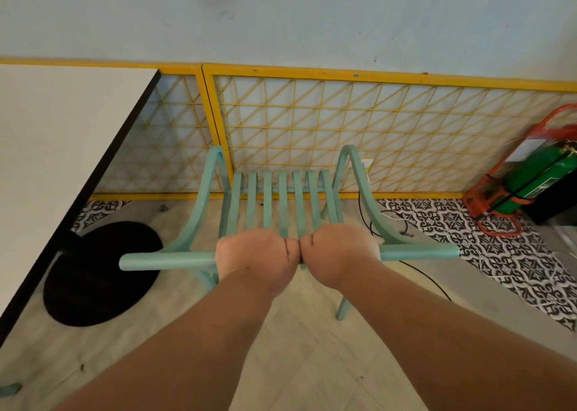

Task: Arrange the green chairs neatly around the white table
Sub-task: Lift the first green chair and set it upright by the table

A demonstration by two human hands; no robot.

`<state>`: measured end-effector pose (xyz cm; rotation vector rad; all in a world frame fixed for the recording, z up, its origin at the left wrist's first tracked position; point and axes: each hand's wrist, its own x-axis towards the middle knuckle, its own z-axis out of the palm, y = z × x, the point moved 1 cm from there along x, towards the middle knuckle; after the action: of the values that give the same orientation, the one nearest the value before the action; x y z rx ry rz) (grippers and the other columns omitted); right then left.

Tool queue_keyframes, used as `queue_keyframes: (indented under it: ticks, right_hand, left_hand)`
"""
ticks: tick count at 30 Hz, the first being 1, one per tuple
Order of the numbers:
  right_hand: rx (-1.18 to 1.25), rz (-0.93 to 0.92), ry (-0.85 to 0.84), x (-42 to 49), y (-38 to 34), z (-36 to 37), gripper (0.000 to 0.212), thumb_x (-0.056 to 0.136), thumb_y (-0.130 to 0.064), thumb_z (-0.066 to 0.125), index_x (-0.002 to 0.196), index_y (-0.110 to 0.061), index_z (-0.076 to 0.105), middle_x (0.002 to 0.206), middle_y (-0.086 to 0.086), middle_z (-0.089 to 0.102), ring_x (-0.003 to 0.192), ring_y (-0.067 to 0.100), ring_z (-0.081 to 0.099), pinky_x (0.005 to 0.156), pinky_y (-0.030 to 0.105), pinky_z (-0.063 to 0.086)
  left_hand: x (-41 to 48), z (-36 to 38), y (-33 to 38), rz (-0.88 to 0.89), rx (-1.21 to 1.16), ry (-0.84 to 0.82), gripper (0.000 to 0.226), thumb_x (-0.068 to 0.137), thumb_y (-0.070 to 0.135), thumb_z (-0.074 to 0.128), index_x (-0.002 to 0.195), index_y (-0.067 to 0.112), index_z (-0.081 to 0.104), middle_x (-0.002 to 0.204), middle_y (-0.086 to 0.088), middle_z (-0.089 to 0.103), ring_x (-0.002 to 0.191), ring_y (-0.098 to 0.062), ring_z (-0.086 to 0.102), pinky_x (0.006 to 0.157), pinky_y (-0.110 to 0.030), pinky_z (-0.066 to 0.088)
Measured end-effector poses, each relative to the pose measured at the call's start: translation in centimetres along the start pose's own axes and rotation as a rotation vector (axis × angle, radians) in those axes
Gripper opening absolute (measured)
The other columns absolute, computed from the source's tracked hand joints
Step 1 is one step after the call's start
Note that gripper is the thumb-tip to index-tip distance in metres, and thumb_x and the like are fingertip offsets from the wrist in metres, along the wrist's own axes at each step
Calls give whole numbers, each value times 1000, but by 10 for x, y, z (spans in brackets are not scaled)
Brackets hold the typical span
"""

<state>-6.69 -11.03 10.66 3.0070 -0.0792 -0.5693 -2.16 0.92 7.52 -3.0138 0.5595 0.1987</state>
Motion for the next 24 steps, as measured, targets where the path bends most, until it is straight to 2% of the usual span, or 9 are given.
queue_keyframes:
  ticks: [4,6,9,12,14,16,18,20,24]
  right_hand:
    - [-83,-9,22,0,1,1,26,104,-22,35,78,-20,40,80,0,53,77,24,59,65,38,55]
    - [-102,-35,-3,1,2,1,20,104,-24,37,85,-19,43,81,1,53,79,25,58,67,40,56]
    - [-152,-51,-35,2,2,-2,14,102,-20,40,108,-17,53,83,3,51,78,27,57,62,39,54]
    - [-208,-48,-42,3,2,-1,16,99,-16,44,113,-15,52,82,4,51,73,26,55,59,37,54]
    - [-223,-37,-43,4,1,0,16,98,-17,45,112,-16,53,82,3,53,73,25,56,61,37,56]
    - [-227,-31,-40,5,-1,0,14,98,-17,44,109,-17,54,83,3,54,73,24,58,64,39,58]
    - [-234,-31,-30,5,-1,1,13,99,-19,44,108,-18,53,85,3,55,76,25,59,66,40,58]
    - [-234,-25,-26,5,-1,2,13,100,-20,43,109,-19,53,87,2,56,79,26,58,67,40,58]
    - [-245,-32,-14,6,1,2,10,100,-20,44,106,-18,53,86,2,55,78,26,58,67,39,59]
  left_hand:
    - [4,0,-1,57,-2,-24,52,96,35,15,72,21,59,70,2,59,60,-19,52,56,-31,38]
    - [4,-3,-8,153,-73,-55,52,93,34,9,80,23,59,76,2,59,66,-18,53,55,-32,37]
    - [8,-23,-38,230,-310,-201,45,99,59,30,89,29,62,85,5,64,79,-15,60,67,-34,46]
    - [13,-38,-96,224,-114,-217,55,88,81,33,98,36,63,93,12,66,88,-12,61,75,-35,48]
    - [14,-31,-130,167,-41,-252,76,78,94,21,93,34,66,92,10,67,88,-15,61,79,-38,47]
    - [9,-17,-142,115,-79,-281,101,61,104,5,77,25,67,77,6,67,76,-16,64,67,-35,46]
    - [6,-13,-137,96,-86,-277,109,47,106,-2,63,19,60,61,4,61,61,-16,63,54,-31,41]
    - [7,-15,-133,76,-80,-259,106,48,105,-1,59,19,58,57,3,59,58,-17,63,53,-30,39]
    - [5,-15,-133,61,-59,-282,95,71,98,8,62,21,63,61,2,62,62,-18,65,55,-32,43]
